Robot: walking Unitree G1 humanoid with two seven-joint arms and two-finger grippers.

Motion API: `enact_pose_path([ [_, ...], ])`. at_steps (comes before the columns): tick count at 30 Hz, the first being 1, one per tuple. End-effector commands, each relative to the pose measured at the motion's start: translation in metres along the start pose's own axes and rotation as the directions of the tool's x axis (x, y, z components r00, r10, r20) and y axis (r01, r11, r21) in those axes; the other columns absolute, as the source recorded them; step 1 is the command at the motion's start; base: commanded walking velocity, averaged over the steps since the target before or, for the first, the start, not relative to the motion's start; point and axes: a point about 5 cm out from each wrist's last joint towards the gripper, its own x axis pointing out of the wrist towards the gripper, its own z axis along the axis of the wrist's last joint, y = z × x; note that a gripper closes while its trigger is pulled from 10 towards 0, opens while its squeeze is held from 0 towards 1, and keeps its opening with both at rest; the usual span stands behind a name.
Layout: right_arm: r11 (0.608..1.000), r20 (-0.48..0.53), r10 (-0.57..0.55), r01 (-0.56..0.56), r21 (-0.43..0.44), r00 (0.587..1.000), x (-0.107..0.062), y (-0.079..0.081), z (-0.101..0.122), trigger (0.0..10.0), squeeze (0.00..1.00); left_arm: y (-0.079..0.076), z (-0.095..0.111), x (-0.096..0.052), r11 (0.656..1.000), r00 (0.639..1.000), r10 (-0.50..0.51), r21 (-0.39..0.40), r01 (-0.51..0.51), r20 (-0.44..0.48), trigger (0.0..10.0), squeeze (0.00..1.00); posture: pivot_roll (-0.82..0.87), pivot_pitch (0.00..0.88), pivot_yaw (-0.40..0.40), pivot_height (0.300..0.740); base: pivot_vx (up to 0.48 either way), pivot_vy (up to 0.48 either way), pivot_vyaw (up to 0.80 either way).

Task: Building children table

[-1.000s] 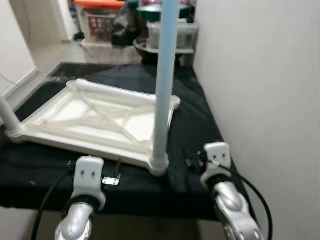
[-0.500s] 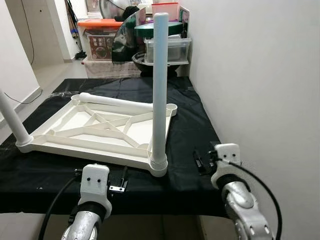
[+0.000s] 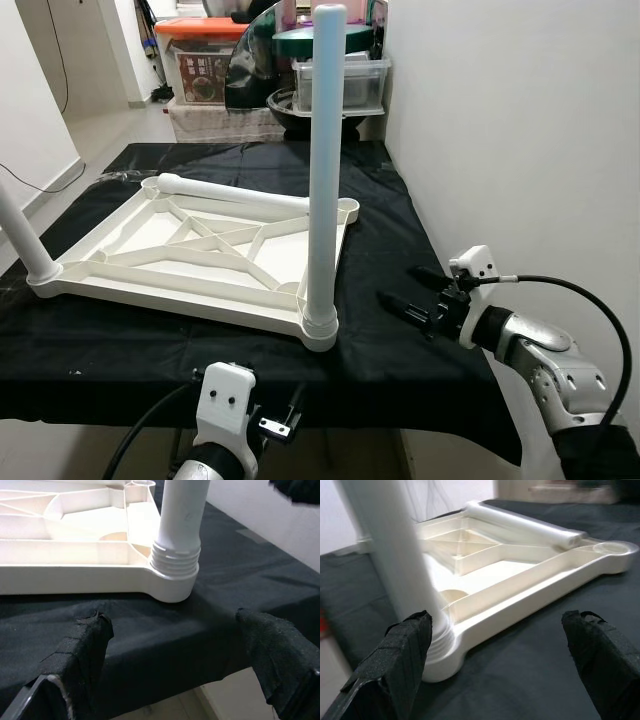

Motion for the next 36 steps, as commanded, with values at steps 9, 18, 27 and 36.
enact_pose_path([
  [9,0.98,0.037,0.18,-0.177,-0.086,0.983,0.028,-0.003,0.034,10.0,0.0,-0.006,0.002,-0.007,0.999,0.999,-0.036,-0.013,0.036,-0.014,10.0,0.0,0.13,0.076,-0.047,0.74,0.0,0.0,0.0],
  [18,0.965,0.049,0.245,-0.238,-0.112,0.968,0.047,0.002,0.045,10.0,0.0,-0.01,0.004,-0.01,0.999,0.999,-0.044,-0.016,0.044,-0.014,10.0,0.0,0.12,0.103,-0.058,0.74,0.0,0.0,0.0],
  [27,0.948,0.07,0.301,-0.291,-0.124,0.951,0.07,0.012,0.053,10.0,0.0,-0.013,0.007,-0.011,0.998,0.999,-0.052,-0.021,0.052,-0.011,10.0,0.0,0.12,0.122,-0.061,0.74,0.0,0.0,0.0],
  [36,0.933,0.111,0.347,-0.332,-0.136,0.931,0.09,0.024,0.065,10.0,0.0,-0.014,0.008,-0.012,0.998,0.999,-0.051,-0.025,0.051,-0.012,10.0,0.0,0.12,0.133,-0.067,0.74,0.0,0.0,0.0],
])
